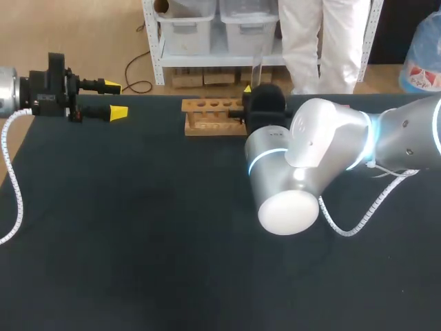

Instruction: Grasp the test tube, adjust it, and insert it.

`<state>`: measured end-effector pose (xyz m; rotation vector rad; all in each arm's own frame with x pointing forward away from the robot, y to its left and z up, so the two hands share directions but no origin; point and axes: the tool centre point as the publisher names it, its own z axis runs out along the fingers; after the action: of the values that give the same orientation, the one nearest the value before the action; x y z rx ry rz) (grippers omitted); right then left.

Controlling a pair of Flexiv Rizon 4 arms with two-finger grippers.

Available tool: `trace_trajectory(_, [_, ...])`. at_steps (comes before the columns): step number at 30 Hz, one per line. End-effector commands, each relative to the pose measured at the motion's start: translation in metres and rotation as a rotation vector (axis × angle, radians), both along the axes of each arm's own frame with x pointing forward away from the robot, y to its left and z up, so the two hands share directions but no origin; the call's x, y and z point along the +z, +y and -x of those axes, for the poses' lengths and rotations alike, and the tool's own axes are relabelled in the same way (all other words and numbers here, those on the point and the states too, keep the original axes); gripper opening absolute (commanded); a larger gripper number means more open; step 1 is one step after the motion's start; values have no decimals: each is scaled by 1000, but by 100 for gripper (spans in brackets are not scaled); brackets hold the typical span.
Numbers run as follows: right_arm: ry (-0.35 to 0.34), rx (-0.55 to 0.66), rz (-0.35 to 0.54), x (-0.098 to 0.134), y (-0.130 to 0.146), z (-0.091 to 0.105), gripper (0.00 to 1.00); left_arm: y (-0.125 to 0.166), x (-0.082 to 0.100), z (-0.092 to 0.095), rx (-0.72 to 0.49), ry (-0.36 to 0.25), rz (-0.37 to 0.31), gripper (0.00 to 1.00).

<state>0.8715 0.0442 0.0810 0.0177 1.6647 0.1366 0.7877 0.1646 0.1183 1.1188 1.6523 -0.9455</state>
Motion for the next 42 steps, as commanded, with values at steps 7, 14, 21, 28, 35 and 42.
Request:
trace_trajectory(7, [-21, 356, -29, -4, 0, 0, 35, 0, -1, 1, 3, -5, 3, 100])
trace_trajectory(14, [-16, 351, -28, -2, -1, 2, 47, 0, -1, 1, 3, -5, 3, 100])
trace_trajectory(21, [-20, 344, -26, 7, -2, 5, 80, 0, -1, 1, 3, -5, 3, 100])
trace_trajectory(28, [12, 429, -78, 32, 2, 22, 100, 0, -1, 1, 3, -5, 3, 100])
trace_trajectory(35, [66, 606, -130, 52, 2, 49, 100, 0, -1, 1, 3, -5, 3, 100])
trace_trajectory(42, [109, 740, -250, 69, -2, 64, 100, 0, -1, 1, 3, -5, 3, 100])
